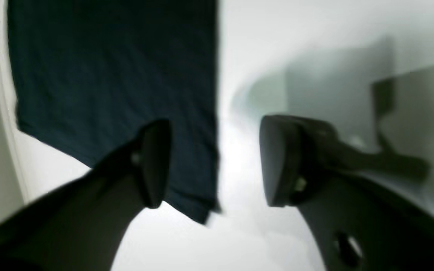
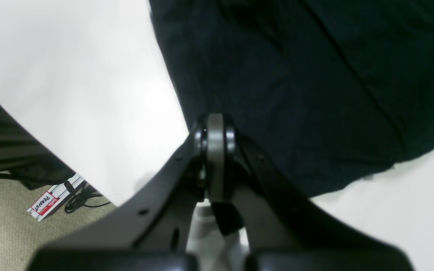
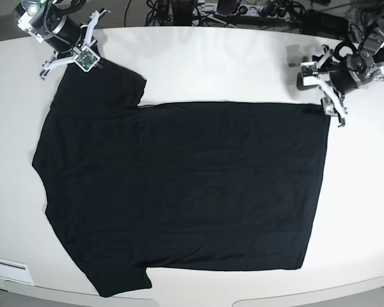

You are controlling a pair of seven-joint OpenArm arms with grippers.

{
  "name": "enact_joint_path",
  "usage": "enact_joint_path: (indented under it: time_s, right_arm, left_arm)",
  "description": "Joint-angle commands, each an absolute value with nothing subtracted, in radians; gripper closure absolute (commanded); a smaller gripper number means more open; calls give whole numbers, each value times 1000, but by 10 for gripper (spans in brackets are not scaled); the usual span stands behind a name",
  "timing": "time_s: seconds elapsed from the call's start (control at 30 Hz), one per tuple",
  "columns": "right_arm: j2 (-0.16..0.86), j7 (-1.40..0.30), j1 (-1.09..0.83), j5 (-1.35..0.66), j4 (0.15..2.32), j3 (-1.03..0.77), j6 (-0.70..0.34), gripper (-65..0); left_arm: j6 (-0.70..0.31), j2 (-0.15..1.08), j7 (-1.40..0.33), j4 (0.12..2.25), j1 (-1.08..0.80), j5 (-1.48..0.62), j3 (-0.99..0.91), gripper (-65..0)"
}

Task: Fold the T-shirt properly
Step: 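Grasp the shirt's shoulder corners with the left and right grippers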

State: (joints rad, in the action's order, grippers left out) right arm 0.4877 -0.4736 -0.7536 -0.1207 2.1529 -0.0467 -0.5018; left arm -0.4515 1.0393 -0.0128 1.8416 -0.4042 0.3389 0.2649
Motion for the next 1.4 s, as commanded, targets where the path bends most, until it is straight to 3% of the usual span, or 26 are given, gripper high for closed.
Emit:
enact_joint_path:
  time_s: [0.0,0.23,0.57,1.0,1.37]
  right_arm:
    - [498,-456,-756,-126,2168,-51,-498,0]
    - [499,-468,-757,-126,2168,-51,-498,0]
    - [498,-471,-759,-126,2168,-51,-498,0]
    - [499,-464,-750,-126,2168,-51,-494,0]
    - [498,-464,-751,-126,2168,-51,-495,0]
  left_arm:
    - [-463,1055,-45,1812,-392,370,298,-402]
    - [-464,1112,-53,1712,-279,447,469,-402]
    - [-463,1260,-51,1712,-285,466,504,-401]
    - [-452,1161,95,1639,-282,527,504,-401]
    - [-430,1063,97,1636,-244,525,504,-401]
